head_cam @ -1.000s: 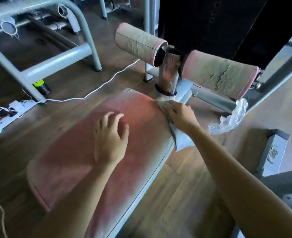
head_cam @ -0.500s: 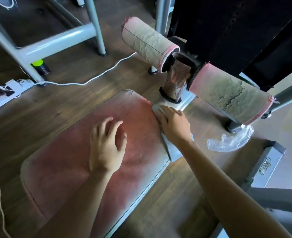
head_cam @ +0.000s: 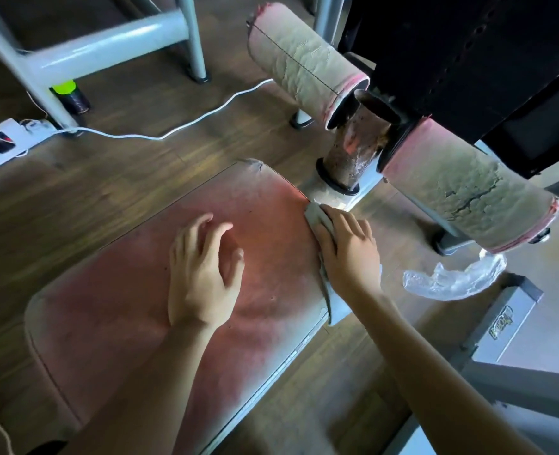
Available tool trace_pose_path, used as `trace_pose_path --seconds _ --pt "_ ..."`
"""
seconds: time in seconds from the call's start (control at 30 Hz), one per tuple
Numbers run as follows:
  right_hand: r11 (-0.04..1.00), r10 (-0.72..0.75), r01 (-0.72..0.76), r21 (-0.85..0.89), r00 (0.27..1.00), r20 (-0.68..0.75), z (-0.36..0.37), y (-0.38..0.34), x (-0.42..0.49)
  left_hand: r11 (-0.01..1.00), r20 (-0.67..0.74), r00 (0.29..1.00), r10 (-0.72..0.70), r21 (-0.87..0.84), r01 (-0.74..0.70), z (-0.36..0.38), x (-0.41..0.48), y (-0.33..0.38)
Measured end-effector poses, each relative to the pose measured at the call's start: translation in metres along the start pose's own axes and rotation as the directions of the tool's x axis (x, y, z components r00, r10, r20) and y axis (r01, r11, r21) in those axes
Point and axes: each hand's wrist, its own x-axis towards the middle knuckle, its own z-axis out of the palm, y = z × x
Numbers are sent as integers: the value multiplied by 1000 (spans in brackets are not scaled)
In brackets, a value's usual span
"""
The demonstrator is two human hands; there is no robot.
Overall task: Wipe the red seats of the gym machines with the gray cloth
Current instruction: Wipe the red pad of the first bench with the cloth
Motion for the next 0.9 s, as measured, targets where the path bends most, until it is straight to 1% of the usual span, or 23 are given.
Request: trace_pose_path --seconds 0.07,0.1,0.17,0.23,0.3,0.33,0.37,0.43,0.53,0.6,0.67,0.73,0.8,0.9 --pt "999 -31 30 -35 999 -25 1 -1 -5 1000 -22 1000 -20 1 20 0 0 0" --pt "998 -44 44 -38 999 -11 0 -3 0 999 -37 999 -34 13 35 1 0 0" --pt "996 -81 84 -39 994 66 -1 -8 22 997 -62 996 -67 29 69 1 0 0" --pt "993 -117 114 23 981 157 1 -20 55 995 -81 992 -93 22 95 2 1 0" --pt "993 -102 86 79 969 225 6 -34 83 992 -91 989 -116 29 119 2 2 -1" --pt "994 -83 64 88 968 237 8 -40 89 990 -97 987 -127 48 133 2 2 -1" --pt "995 -65 47 85 971 232 10 -43 90 987 -101 985 -138 73 145 2 2 -1" --pt "996 -53 41 74 983 176 8 -38 76 982 -98 984 -147 104 157 3 2 -2" --pt "995 -87 82 51 992 92 -2 -24 46 981 -87 985 -150 114 159 2 2 -2" --pt "997 -72 68 33 990 119 -3 -23 53 979 -85 984 -155 121 165 2 3 -1" --pt "1000 -27 24 17 979 204 4 -33 77 977 -86 983 -159 131 170 3 3 0" --pt "999 -33 30 18 969 245 14 -46 96 976 -92 983 -160 134 172 3 3 1" --pt "999 -43 36 35 975 218 20 -50 100 975 -98 982 -164 132 176 2 3 1" --pt "998 -56 51 42 991 123 17 -40 76 975 -89 981 -172 129 182 2 3 1"
